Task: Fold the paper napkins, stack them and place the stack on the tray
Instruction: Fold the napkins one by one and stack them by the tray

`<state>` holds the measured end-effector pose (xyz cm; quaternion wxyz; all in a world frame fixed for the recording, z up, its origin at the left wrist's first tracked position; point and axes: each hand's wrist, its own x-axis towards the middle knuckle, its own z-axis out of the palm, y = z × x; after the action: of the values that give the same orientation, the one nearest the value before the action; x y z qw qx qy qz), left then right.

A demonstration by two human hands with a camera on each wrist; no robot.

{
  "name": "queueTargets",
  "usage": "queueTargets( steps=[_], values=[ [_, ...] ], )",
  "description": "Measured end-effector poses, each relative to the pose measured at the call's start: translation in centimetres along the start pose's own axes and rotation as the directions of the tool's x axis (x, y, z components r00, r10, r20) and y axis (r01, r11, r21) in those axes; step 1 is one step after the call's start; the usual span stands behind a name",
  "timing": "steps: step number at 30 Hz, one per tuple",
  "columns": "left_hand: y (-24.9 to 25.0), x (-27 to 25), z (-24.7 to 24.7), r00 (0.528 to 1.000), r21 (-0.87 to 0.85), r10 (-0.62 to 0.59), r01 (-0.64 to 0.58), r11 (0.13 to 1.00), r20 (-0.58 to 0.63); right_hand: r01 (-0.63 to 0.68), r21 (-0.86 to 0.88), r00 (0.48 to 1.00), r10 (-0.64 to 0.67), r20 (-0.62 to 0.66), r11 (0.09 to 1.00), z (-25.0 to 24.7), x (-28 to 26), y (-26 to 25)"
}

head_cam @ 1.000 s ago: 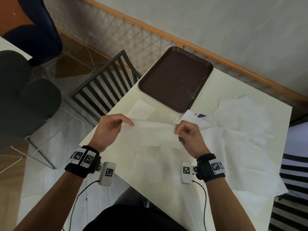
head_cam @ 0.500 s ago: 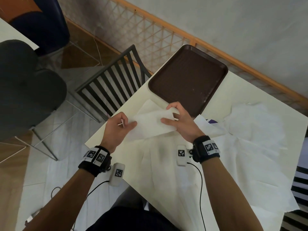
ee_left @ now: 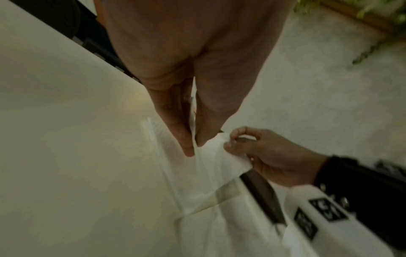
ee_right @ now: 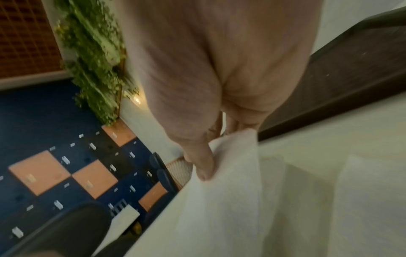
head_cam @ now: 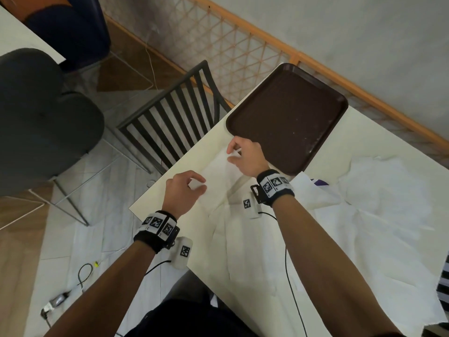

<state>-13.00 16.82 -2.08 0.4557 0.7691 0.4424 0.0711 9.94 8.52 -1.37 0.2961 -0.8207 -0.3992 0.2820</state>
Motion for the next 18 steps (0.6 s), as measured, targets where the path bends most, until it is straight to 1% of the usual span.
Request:
queueTargets(
  steps=[2, 4, 5, 6, 7, 8, 10, 11, 13, 14, 15, 16, 18],
  values=[
    [-0.3, 0.1, 0.5, 0.999, 0.101, 0.014, -0.018, 0.995, 0.037, 0.015, -0.055, 1.000, -0.014, 0.015, 0.998, 0.5, 0.4, -0.1],
    [-0.4, -0.3, 0.9, 0.997, 0.211, 0.042, -0.054, 0.976, 0.062, 0.027, -0.095, 0.999, -0.029, -0.024, 0.995, 0.2, 0.1, -0.1],
    [-0.5, -0.7, 1.2, 0.997, 0.252, 0.060, -0.070, 0.965, 0.048, 0.032, -0.102, 0.997, -0.039, -0.061, 0.994, -0.2, -0.5, -0.2],
    [-0.4, -1.0, 1.3, 0.996, 0.290, 0.093, -0.092, 0.953, 0.009, 0.049, -0.102, 0.994, -0.059, -0.095, 0.994, -0.9, -1.4, -0.4],
    [-0.4, -1.4, 1.4, 0.991, 0.325, 0.127, -0.109, 0.939, -0.035, 0.073, -0.095, 0.991, -0.083, -0.106, 0.993, -1.4, -2.6, -0.5],
    [-0.4, -1.9, 1.6, 0.985, 0.351, 0.162, -0.128, 0.928, -0.068, 0.102, -0.094, 0.990, -0.110, -0.089, 0.990, -1.8, -4.1, -0.5],
    [-0.1, -2.6, 2.2, 0.975, 0.338, 0.214, -0.180, 0.924, -0.065, 0.130, -0.141, 0.991, -0.129, 0.021, 0.981, -2.3, -7.5, 0.0],
    [0.0, -2.9, 2.6, 0.971, 0.311, 0.236, -0.214, 0.926, -0.035, 0.117, -0.187, 0.990, -0.099, 0.099, 0.975, -2.3, -9.1, 0.6],
    [0.4, -3.5, 3.6, 0.967, 0.262, 0.250, -0.255, 0.931, 0.053, 0.076, -0.359, 0.973, 0.009, 0.229, 0.930, -1.6, -11.8, 2.3],
    [0.7, -3.9, 4.1, 0.964, 0.238, 0.244, -0.262, 0.935, 0.101, 0.068, -0.437, 0.965, 0.052, 0.255, 0.897, -1.1, -12.7, 3.3],
    [1.0, -4.3, 4.6, 0.960, 0.216, 0.239, -0.267, 0.939, 0.146, 0.061, -0.467, 0.964, 0.069, 0.257, 0.882, -0.5, -13.4, 4.1],
    [1.1, -4.6, 5.0, 0.954, 0.195, 0.237, -0.272, 0.943, 0.182, 0.056, -0.456, 0.968, 0.064, 0.243, 0.888, 0.0, -13.9, 4.7],
    [1.3, -5.0, 5.7, 0.946, 0.150, 0.241, -0.275, 0.950, 0.216, 0.048, -0.381, 0.983, 0.023, 0.182, 0.923, 0.4, -14.5, 5.4]
  ],
)
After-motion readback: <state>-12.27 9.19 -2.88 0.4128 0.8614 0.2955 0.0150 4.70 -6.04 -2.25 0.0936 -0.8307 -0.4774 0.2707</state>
